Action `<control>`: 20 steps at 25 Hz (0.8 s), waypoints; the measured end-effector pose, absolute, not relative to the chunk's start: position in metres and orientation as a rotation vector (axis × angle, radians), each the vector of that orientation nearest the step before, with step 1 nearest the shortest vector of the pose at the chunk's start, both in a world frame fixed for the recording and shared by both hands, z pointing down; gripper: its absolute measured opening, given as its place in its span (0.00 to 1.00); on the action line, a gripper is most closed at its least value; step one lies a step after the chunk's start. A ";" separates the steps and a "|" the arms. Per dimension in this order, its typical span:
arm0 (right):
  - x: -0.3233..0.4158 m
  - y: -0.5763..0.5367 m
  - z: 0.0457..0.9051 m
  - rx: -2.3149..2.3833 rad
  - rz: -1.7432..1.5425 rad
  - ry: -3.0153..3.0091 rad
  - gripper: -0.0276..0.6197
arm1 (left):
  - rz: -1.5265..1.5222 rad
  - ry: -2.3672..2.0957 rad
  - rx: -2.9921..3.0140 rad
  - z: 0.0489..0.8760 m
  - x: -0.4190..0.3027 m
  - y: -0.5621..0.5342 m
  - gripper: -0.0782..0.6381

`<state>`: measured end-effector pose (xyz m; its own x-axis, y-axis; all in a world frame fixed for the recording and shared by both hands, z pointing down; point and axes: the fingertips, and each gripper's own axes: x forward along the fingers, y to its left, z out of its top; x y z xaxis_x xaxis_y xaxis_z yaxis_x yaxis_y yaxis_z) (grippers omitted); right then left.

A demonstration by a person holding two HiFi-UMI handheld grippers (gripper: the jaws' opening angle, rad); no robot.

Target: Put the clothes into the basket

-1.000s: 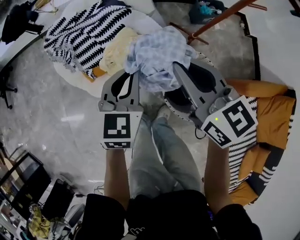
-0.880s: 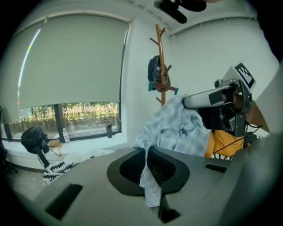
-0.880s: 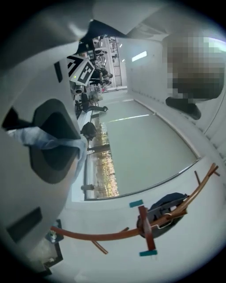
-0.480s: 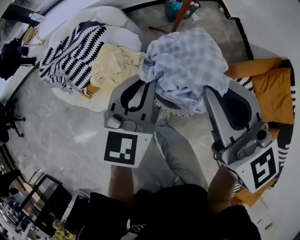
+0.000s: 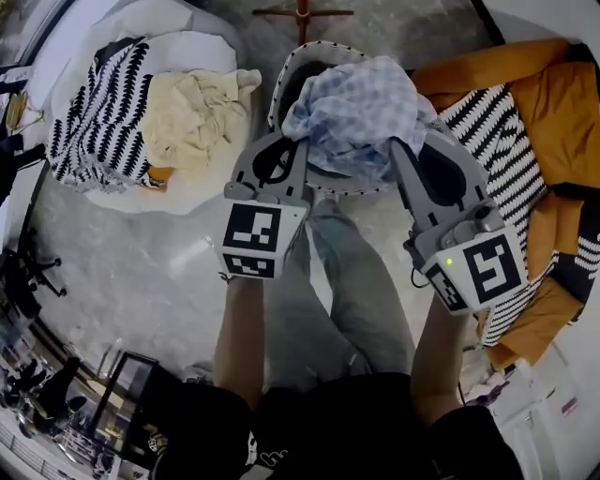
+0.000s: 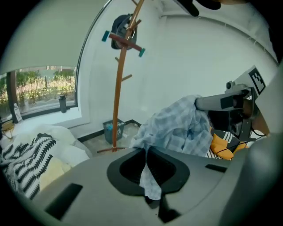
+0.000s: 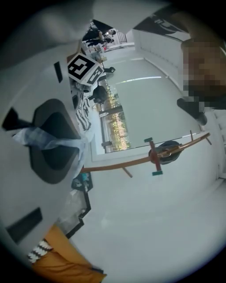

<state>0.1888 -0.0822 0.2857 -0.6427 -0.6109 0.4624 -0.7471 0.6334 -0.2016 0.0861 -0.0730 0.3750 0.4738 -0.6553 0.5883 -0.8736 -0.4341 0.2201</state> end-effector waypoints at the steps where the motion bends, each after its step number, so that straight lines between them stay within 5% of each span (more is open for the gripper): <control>1: 0.194 -0.082 0.307 1.095 0.565 -2.473 0.09 | 0.592 -1.257 2.197 0.394 0.089 -0.073 0.13; 20: 0.232 -0.039 0.616 1.079 1.035 -1.969 0.09 | 0.876 -1.139 1.758 0.634 0.113 -0.036 0.13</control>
